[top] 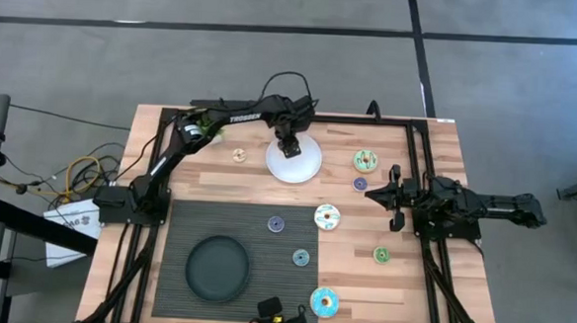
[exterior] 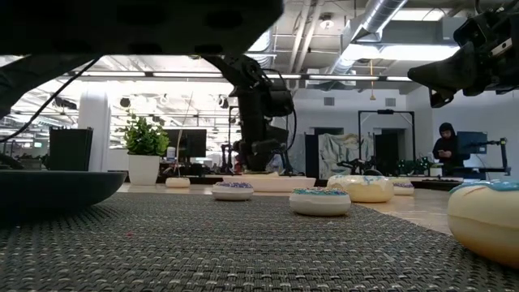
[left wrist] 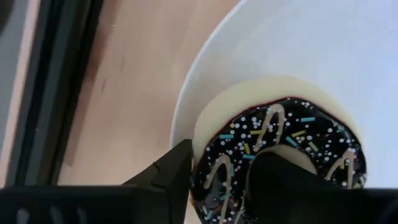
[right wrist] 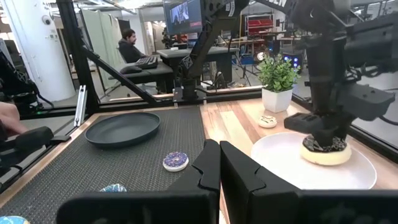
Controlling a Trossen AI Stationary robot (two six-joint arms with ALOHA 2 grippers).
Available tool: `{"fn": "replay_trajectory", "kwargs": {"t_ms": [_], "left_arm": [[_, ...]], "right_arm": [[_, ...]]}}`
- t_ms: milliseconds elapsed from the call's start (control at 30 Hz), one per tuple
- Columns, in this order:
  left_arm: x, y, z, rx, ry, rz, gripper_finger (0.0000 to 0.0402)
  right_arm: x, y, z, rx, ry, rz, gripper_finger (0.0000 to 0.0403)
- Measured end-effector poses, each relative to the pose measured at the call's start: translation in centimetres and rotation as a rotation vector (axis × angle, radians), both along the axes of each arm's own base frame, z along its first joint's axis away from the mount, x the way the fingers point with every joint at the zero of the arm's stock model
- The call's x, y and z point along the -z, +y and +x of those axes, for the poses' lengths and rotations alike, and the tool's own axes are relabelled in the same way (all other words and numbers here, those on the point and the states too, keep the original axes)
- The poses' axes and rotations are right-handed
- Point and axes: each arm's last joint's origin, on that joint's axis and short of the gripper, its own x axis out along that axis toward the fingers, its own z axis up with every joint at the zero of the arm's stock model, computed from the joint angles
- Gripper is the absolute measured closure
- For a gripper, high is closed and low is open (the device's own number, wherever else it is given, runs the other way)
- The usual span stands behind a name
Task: Pick & Place donuts
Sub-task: Put the large black donut on the white plate
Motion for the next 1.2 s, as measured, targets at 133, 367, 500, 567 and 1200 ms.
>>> {"fn": "replay_trajectory", "kwargs": {"t_ms": [133,367,500,567,1200], "left_arm": [[0.0,0.0,0.0,-0.007,0.003,0.008,0.0248],[0.0,0.0,0.0,-0.010,0.013,0.016,0.0215],[0.0,0.0,0.0,-0.011,0.014,0.017,0.0202],[-0.1,0.0,0.0,-0.012,0.015,0.017,0.0196],[-1.8,-0.1,-0.1,-0.019,0.050,0.027,0.0191]], "right_arm": [[0.0,0.0,0.0,0.000,0.000,0.000,0.0403],[0.0,0.0,0.0,0.000,0.000,0.000,0.0403],[0.0,0.0,0.0,0.000,0.000,0.000,0.0403],[0.0,0.0,0.0,0.000,0.000,0.000,0.0403],[0.0,0.0,0.0,0.000,0.000,0.000,0.0403]]}}
